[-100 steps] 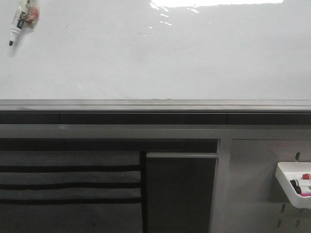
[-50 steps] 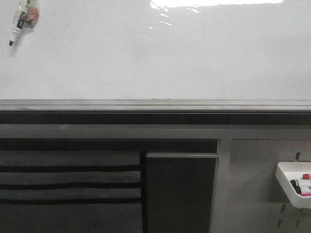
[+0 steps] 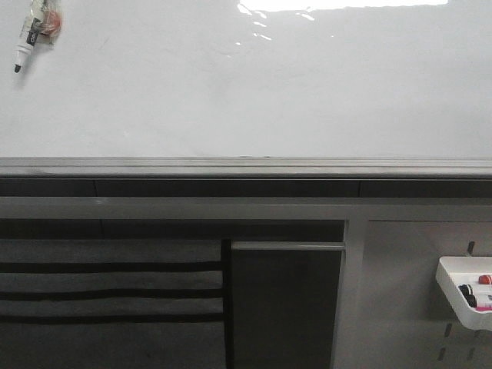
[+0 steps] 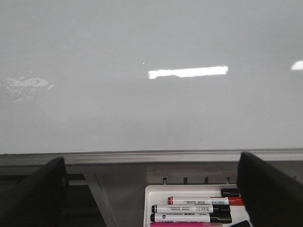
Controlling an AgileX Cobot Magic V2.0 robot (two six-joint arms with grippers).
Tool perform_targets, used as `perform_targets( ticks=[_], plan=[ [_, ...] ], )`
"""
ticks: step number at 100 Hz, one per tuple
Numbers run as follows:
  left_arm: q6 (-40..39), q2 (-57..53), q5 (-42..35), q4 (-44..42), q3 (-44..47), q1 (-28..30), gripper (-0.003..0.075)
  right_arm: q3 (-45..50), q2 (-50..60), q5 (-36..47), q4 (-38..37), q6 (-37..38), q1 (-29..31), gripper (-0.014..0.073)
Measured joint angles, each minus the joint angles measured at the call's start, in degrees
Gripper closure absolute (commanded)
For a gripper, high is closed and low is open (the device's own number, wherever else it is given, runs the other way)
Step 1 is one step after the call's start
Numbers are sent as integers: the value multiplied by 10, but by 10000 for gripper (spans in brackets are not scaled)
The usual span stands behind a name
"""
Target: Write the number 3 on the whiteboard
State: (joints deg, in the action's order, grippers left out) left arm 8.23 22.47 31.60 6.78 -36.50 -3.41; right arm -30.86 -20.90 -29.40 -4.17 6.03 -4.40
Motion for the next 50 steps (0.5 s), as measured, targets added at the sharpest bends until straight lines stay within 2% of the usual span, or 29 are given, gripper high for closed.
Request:
perform_targets(
  ticks=[50],
  plan=[
    [0, 0, -21, 20, 0, 0, 238, 0, -8, 8, 0, 0, 0, -61]
  ],
)
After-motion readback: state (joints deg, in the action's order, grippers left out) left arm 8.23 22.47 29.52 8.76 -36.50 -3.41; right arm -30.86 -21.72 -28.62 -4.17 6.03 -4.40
